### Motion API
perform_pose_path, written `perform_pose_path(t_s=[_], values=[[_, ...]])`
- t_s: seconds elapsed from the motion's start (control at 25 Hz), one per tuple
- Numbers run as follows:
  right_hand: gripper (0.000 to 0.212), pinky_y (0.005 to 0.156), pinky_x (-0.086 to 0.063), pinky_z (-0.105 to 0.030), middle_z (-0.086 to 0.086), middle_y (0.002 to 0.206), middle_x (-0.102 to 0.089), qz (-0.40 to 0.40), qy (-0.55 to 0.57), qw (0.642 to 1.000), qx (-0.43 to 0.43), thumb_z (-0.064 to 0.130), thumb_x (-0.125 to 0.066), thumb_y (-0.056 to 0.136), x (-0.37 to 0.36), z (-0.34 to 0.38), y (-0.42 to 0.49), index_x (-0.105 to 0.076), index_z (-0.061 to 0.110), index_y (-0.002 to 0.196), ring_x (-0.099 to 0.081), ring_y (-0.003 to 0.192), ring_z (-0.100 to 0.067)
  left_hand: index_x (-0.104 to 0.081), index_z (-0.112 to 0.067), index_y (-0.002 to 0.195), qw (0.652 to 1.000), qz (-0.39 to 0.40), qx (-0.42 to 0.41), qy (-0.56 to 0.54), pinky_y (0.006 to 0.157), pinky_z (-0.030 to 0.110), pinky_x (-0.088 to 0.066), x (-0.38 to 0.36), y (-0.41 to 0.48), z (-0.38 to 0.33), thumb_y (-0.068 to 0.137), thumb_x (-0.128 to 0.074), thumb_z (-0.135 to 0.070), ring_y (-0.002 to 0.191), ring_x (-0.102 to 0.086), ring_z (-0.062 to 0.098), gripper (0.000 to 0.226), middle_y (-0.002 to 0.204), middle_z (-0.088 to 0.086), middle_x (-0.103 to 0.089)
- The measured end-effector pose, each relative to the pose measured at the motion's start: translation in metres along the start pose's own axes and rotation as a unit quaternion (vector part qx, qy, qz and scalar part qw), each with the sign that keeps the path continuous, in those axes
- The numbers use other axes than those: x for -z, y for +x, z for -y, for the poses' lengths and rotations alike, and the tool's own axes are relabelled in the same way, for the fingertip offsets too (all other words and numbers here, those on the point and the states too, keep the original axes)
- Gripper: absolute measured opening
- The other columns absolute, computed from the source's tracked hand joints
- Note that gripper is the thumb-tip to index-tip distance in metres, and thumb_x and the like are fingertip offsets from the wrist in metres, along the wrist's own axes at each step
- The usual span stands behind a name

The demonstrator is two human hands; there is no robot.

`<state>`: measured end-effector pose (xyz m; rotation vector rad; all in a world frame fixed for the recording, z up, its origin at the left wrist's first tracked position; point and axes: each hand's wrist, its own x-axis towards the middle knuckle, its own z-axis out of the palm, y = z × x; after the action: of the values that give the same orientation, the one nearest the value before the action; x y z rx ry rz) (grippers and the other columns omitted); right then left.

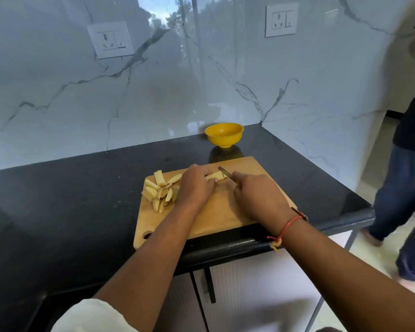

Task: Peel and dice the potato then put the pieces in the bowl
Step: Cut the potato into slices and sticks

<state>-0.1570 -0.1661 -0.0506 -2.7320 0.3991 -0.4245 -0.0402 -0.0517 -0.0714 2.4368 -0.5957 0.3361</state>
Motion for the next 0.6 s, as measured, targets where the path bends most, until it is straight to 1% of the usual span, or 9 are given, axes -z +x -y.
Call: perform_pose_path(t_s=[0.12, 0.24, 0.36, 0.48, 0.6], values=[[0.041, 0.072, -0.057, -0.031, -0.001, 0.089, -0.067, 0.004, -0.006, 1.000, -0.001, 0.026, -0.039, 0.104, -0.0014, 0.0011, 0.0044, -0.054, 0.032, 0.141, -0.062, 0.078, -0.016, -0.075, -0.020, 0.114, 1.000, -0.010, 0.001, 0.004, 0.074, 0.026, -0.043, -0.0024, 0.0004, 0.0010, 0.090, -0.071, -0.031, 0.096, -0.058, 0.015, 0.026, 0.105, 0.000, -0.065], [0.040, 0.072, -0.056, -0.030, 0.001, 0.088, -0.064, 0.019, -0.022, 1.000, -0.010, 0.026, -0.039, 0.104, -0.0019, 0.0031, 0.0021, -0.055, 0.030, 0.140, -0.061, 0.077, -0.015, -0.073, -0.018, 0.114, 1.000, -0.018, 0.008, 0.003, 0.078, 0.029, -0.048, -0.0032, -0.0007, -0.0005, 0.091, -0.070, -0.029, 0.098, -0.057, 0.017, 0.026, 0.106, 0.001, -0.062], [0.041, 0.077, -0.057, -0.032, -0.002, 0.096, -0.066, 0.034, -0.046, 0.998, -0.011, 0.022, -0.039, 0.104, -0.0027, 0.0038, 0.0011, -0.053, 0.029, 0.141, -0.063, 0.085, -0.018, -0.074, -0.018, 0.112, 1.000, -0.027, 0.006, 0.007, 0.077, 0.029, -0.050, -0.0026, -0.0029, -0.0012, 0.092, -0.069, -0.030, 0.096, -0.057, 0.016, 0.024, 0.105, 0.001, -0.062], [0.048, 0.086, -0.058, -0.036, -0.004, 0.109, -0.067, 0.053, -0.070, 0.996, -0.010, 0.017, -0.042, 0.103, -0.0012, 0.0032, 0.0021, -0.045, 0.033, 0.148, -0.066, 0.096, -0.022, -0.074, -0.017, 0.109, 0.999, -0.030, 0.012, 0.008, 0.073, 0.026, -0.045, -0.0016, -0.0031, -0.0019, 0.093, -0.067, -0.030, 0.094, -0.056, 0.016, 0.021, 0.105, 0.002, -0.062], [0.051, 0.087, -0.058, -0.037, -0.005, 0.111, -0.066, 0.055, -0.081, 0.995, -0.006, 0.016, -0.042, 0.104, -0.0013, 0.0014, 0.0004, -0.040, 0.034, 0.151, -0.066, 0.098, -0.022, -0.073, -0.015, 0.105, 0.999, -0.031, 0.019, 0.018, 0.073, 0.027, -0.043, 0.0000, -0.0041, -0.0043, 0.095, -0.066, -0.028, 0.095, -0.056, 0.017, 0.018, 0.106, 0.004, -0.062]])
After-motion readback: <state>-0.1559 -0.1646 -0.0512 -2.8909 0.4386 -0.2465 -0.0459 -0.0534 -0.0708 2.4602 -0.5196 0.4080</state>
